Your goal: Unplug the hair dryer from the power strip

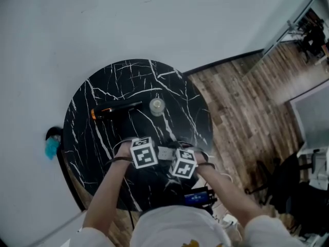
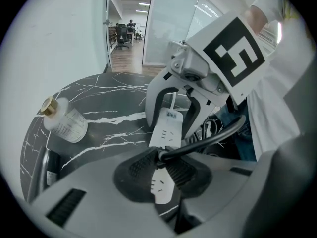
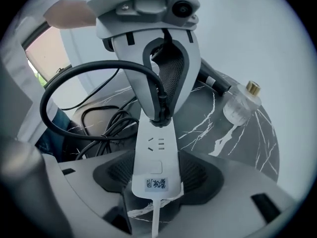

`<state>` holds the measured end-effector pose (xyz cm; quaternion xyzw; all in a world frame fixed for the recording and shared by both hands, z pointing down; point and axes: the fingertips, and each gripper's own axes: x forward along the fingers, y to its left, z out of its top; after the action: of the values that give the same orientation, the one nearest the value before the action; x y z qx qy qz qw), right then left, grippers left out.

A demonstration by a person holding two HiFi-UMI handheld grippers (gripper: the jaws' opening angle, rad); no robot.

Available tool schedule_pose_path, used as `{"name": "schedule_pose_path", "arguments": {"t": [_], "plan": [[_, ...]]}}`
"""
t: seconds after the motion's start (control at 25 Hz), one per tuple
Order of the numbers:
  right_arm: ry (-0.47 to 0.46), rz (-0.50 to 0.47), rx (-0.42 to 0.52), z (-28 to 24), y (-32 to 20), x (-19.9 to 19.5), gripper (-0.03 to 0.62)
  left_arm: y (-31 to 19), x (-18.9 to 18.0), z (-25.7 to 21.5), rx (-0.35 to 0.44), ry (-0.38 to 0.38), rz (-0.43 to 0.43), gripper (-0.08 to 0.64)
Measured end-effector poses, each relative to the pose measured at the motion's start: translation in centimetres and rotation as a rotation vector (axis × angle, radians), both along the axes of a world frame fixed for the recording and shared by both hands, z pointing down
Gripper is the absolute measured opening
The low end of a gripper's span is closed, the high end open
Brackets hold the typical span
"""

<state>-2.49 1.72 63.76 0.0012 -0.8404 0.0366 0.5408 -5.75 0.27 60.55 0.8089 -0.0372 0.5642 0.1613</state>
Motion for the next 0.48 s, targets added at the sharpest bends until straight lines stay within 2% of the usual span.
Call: {"name": "schedule_pose_path", "arguments": {"t": [0.28, 0.48], "plan": [[0.035, 0.0, -0.008, 0.24, -0.07, -0.02, 0.264, -0.03, -0.14, -0.03, 0.009, -0.011, 0.006, 0.054], [0.004, 0.007, 0.022, 0.43, -0.18, -0.09, 0.264, -0.05, -0.12, 0.03, 0.008, -0.01, -0.003, 0.054]]}}
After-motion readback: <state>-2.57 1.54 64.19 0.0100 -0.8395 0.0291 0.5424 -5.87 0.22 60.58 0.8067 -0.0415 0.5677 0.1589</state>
